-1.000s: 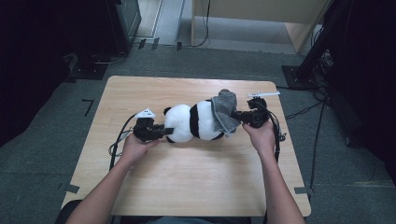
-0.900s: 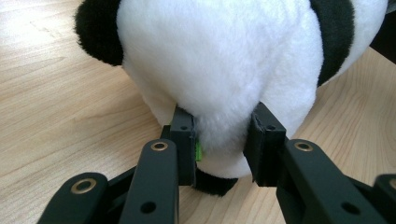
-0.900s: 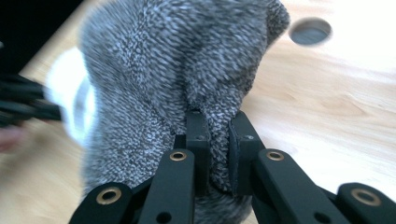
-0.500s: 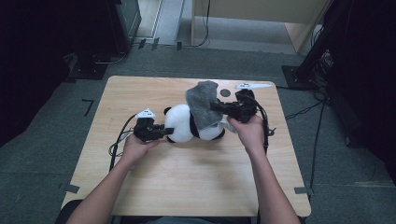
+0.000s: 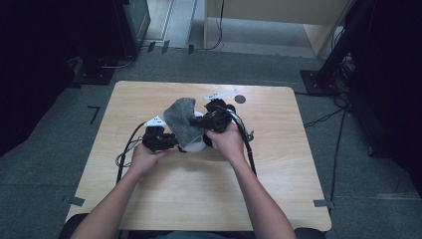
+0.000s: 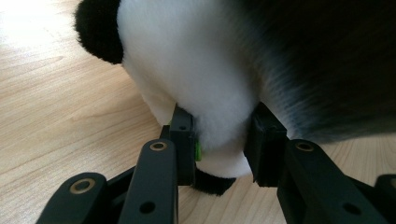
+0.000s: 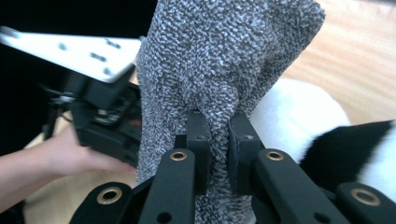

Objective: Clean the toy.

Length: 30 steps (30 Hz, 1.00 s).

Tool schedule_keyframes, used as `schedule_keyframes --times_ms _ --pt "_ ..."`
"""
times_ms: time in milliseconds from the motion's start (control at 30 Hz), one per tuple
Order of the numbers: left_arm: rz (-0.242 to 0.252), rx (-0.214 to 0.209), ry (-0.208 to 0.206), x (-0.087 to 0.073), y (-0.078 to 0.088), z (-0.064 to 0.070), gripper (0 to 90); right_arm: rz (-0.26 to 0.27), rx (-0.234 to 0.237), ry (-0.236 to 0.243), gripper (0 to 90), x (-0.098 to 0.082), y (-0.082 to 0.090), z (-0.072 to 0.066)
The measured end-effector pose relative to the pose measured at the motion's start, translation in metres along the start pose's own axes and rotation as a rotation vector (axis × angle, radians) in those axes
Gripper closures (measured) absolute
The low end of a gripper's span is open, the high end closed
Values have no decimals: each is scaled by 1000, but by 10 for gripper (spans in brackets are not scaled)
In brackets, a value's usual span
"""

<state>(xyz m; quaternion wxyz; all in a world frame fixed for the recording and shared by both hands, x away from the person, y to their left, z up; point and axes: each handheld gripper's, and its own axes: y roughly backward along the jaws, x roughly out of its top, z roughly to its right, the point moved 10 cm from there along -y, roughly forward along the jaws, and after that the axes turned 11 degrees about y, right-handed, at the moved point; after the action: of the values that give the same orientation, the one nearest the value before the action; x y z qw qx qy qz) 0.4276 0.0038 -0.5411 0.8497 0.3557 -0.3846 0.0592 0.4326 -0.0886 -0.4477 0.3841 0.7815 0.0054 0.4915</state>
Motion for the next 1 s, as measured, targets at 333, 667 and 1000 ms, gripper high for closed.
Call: schedule_keyframes --times_ms 333,667,1000 --pt "-2 6 7 0 0 0 675 -37 -51 -40 825 -20 -15 25" --pt "-7 -7 6 1 0 0 674 -18 -84 -84 824 -32 20 51" --pt "-14 -13 8 1 1 0 675 17 -118 -98 823 -44 59 65"
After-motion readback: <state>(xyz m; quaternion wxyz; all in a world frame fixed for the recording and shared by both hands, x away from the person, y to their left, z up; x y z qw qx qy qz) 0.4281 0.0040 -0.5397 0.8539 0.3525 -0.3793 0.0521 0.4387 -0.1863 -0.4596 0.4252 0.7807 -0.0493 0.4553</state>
